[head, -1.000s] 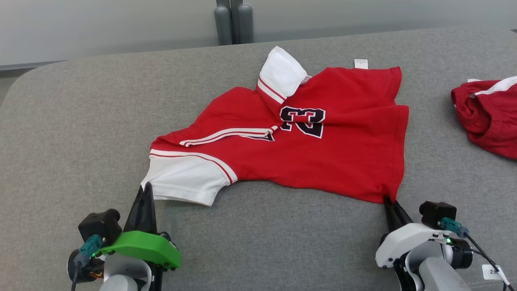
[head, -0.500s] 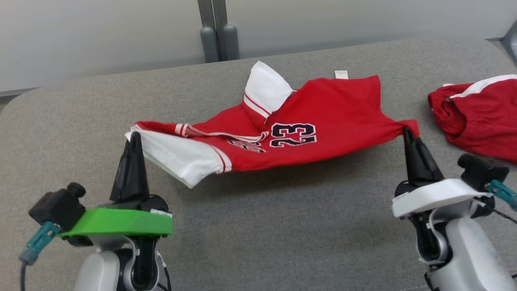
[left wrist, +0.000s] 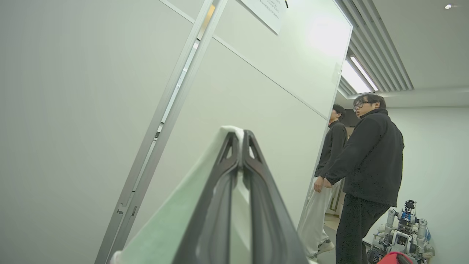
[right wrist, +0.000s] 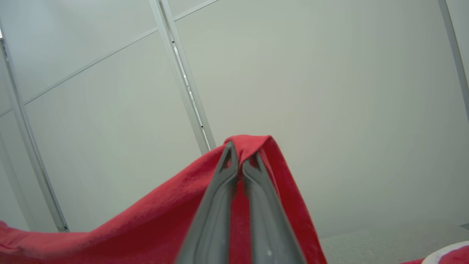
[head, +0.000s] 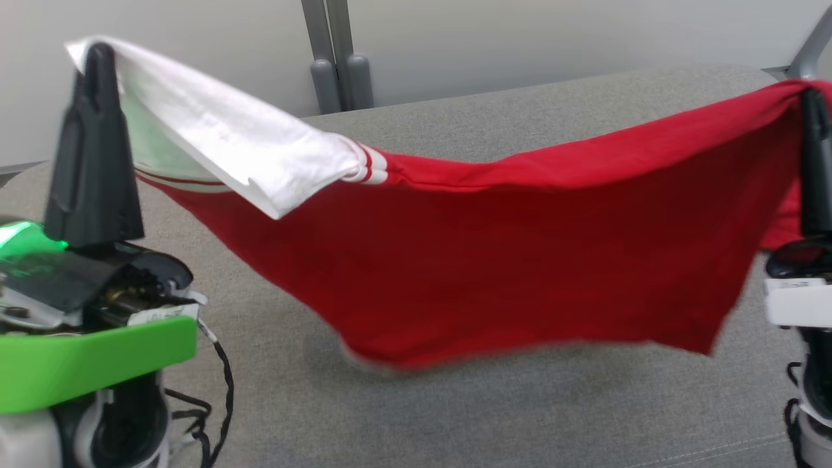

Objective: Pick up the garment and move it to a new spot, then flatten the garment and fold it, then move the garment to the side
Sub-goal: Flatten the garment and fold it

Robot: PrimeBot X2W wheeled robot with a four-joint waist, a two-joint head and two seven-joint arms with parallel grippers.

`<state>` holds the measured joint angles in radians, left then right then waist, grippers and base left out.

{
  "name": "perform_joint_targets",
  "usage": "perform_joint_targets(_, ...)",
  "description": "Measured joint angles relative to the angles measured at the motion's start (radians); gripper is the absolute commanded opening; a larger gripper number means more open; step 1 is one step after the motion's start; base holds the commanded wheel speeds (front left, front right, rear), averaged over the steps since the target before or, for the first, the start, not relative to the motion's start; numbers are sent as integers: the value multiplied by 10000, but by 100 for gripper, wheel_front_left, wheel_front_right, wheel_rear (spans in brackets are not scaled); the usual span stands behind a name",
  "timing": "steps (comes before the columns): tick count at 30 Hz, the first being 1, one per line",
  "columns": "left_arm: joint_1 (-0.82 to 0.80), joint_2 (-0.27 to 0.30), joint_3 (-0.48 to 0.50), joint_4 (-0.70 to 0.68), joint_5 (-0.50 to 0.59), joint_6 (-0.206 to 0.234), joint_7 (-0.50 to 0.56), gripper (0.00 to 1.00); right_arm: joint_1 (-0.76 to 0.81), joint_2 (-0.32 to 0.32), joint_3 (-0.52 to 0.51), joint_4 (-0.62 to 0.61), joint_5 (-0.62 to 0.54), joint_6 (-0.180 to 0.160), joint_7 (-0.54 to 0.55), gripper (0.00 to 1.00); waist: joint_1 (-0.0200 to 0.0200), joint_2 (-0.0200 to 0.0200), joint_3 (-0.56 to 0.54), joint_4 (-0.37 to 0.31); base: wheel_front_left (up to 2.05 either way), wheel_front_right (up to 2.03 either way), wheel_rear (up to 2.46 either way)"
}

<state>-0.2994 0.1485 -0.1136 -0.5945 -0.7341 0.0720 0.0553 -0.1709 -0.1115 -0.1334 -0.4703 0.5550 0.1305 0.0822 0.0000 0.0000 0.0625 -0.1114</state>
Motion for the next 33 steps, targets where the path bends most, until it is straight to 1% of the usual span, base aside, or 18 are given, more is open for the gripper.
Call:
perform_joint_targets(2, -424, 209, -19, -504, 46, 90, 422, 0, -66, 46, -268, -679, 174, 0, 370, 0, 0, 0, 76, -4, 0, 0, 0)
perform_joint_targets(6, -1377, 548, -107, -934, 48, 228, 1241, 0, -395, 73, -738, -1444, 458, 0, 1039, 0, 0, 0, 296, 3, 0, 0, 0)
perform_joint_targets(10, -2388, 803, -215, -591, 79, 291, 1870, 0, -988, 12, -811, -1342, 479, 0, 1559, 0, 0, 0, 614, 20, 0, 0, 0)
perform_joint_targets(13, -3208, 1001, -378, 309, 228, 257, 2274, 0, -1716, -52, -625, -690, 541, 0, 1814, 0, 0, 0, 939, 39, 0, 0, 0)
perform_joint_targets(17, -5016, 1246, -516, 2153, 708, 127, 2531, 0, -3413, -176, -242, 880, 355, -2, 1996, 0, 0, 0, 1475, 68, 0, 0, 0)
perform_joint_targets(19, -6185, 1358, -621, 3438, 1198, 65, 2504, 0, -4765, -416, 31, 2027, -63, 0, 1952, 0, 0, 0, 1786, 79, 0, 0, 0)
perform_joint_targets(20, -7312, 1390, -811, 4723, 1626, -25, 2362, 0, -6105, -382, 234, 3223, -314, -2, 1802, 0, 0, 0, 2070, 88, 0, 0, 0)
perform_joint_targets(23, -8982, 1354, -1018, 6694, 2383, -113, 1705, 0, -8146, -355, 709, 5359, -1101, 0, 1168, 0, 0, 0, 2485, 85, 0, 0, 0)
perform_joint_targets(25, -9977, 1168, -1091, 8013, 2721, -104, 1041, 0, -9370, -311, 1001, 6897, -1810, 0, 548, 0, 1, 0, 2723, 67, 0, 0, 0)
perform_joint_targets(27, -10788, 957, -1237, 9033, 3145, -65, 366, 0, -10274, -159, 965, 8293, -2257, 0, 65, 0, 1, 0, 2891, 64, 0, 0, 0)
perform_joint_targets(29, -11535, 700, -1434, 9887, 3430, -19, -267, 0, -11050, -146, 922, 9495, -2999, 2, -487, 0, 1, 0, 3031, 92, 0, 0, 0)
perform_joint_targets(32, -12254, 6, -1549, 11099, 3519, 46, -1214, 0, -12152, -63, 228, 11051, -3781, 0, -1348, 0, 0, 0, 3249, 265, 0, 0, 0)
perform_joint_targets(33, -12354, -119, -1588, 11432, 3524, 46, -1429, 0, -12346, -35, 13, 11444, -3956, 0, -1569, 0, 0, 0, 3329, 324, 0, 0, 0)
